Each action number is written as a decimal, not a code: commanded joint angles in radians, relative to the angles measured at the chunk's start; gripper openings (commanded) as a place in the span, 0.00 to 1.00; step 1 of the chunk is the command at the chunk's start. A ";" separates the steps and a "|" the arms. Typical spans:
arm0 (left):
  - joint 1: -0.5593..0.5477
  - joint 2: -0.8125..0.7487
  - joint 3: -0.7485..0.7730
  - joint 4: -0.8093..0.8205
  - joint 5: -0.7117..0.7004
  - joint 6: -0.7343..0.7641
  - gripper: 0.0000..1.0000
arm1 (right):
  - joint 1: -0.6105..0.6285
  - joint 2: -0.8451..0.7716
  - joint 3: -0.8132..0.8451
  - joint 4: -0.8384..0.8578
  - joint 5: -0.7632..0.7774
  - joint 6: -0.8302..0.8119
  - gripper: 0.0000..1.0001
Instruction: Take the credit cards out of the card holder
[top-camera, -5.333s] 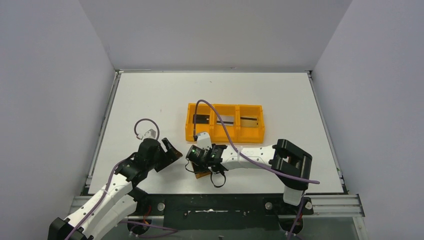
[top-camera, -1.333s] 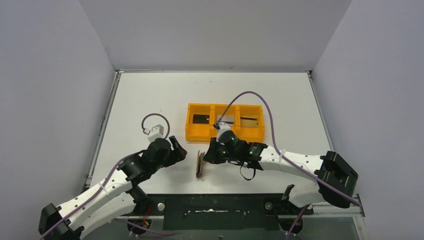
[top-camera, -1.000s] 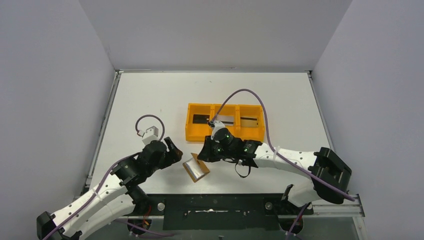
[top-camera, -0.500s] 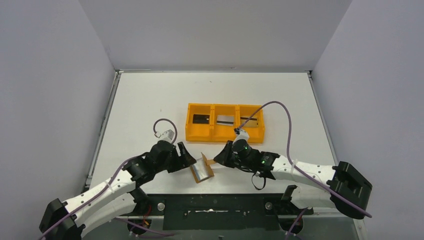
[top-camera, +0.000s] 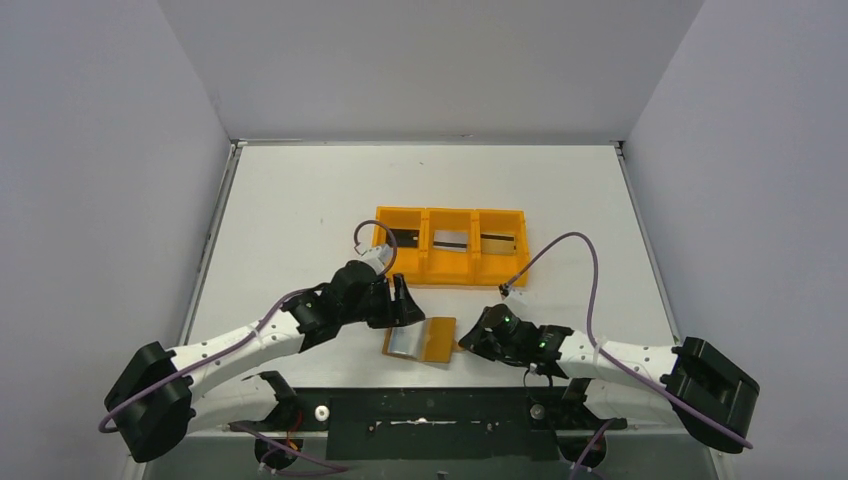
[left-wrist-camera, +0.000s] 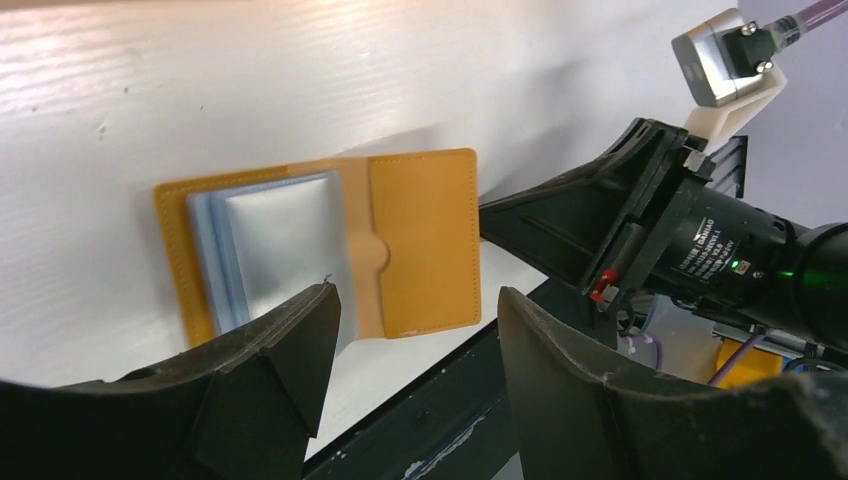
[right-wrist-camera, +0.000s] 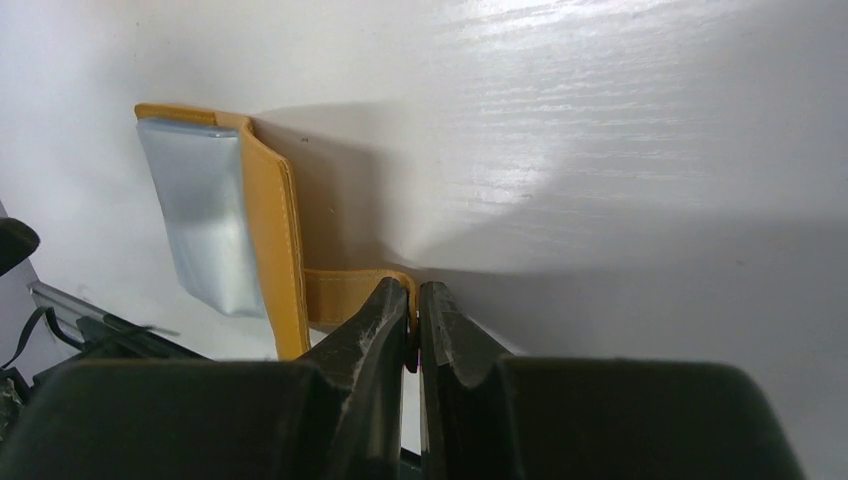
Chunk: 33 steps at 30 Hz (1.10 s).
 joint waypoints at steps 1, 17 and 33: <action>-0.009 0.047 0.059 0.064 0.008 0.029 0.58 | -0.016 -0.007 0.034 0.003 0.068 0.010 0.03; -0.027 0.066 -0.079 0.165 0.017 -0.093 0.58 | -0.031 0.121 0.059 -0.002 0.100 -0.008 0.02; -0.027 0.028 -0.097 0.058 -0.112 -0.104 0.58 | -0.031 0.120 0.024 0.067 0.077 0.039 0.02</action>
